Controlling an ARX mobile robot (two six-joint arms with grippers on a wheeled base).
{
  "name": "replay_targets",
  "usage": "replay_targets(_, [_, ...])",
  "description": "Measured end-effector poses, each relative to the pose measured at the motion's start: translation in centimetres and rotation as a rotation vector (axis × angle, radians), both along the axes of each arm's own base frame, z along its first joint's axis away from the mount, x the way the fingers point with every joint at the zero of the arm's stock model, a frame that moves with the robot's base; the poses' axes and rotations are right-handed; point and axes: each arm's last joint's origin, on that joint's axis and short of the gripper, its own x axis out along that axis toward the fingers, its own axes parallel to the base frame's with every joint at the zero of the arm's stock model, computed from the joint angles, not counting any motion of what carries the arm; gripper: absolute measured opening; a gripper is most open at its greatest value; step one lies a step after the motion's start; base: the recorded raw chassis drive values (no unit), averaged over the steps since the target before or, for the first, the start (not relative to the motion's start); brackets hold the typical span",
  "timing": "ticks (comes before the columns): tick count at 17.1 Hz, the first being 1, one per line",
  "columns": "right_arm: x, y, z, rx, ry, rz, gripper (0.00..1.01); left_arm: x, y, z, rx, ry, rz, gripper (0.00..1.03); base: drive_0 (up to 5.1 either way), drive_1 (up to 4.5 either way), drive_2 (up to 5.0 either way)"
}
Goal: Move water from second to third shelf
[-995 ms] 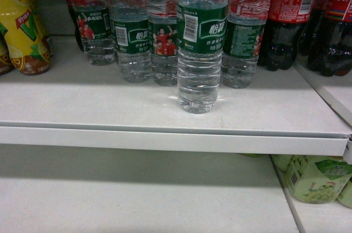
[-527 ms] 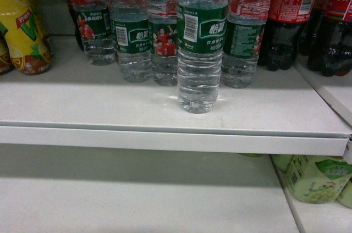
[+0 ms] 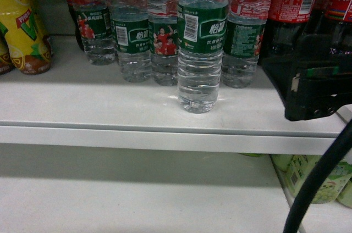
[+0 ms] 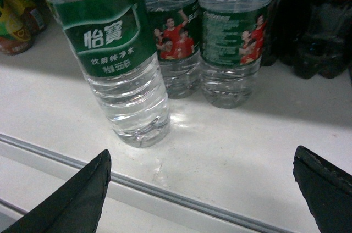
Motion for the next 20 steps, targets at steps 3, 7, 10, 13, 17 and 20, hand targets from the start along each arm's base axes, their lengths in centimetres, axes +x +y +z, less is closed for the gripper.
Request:
replay_targets(3, [0.4,1.9,-0.2,0.009,-0.005,0.084,0.98,0.0,0.0,0.0,0.0,0.0,0.0,0.98,0.0,0.0,0.0])
replay_targets(7, [1.1,4.0,0.8,0.089,-0.03,0.153,0.98,0.0,0.0,0.0,0.0,0.0,0.0,0.98,0.0,0.0,0.0])
replay_targets(10, [1.7,5.9,0.7,0.088,-0.023,0.185,0.98,0.0,0.0,0.0,0.0,0.0,0.0,0.98,0.0,0.0,0.0])
replay_targets(13, [2.7,7.1,0.7,0.078,-0.026,0.157,0.98,0.0,0.0,0.0,0.0,0.0,0.0,0.98,0.0,0.0,0.0])
replay_targets(17, [5.7,8.4,1.2,0.061,-0.052,0.082,0.98,0.0,0.0,0.0,0.0,0.0,0.0,0.98,0.0,0.0,0.0])
replay_targets(20, [8.3,9.2,0.8,0.038,-0.057,0.009,0.98,0.0,0.0,0.0,0.0,0.0,0.0,0.98,0.0,0.0,0.0])
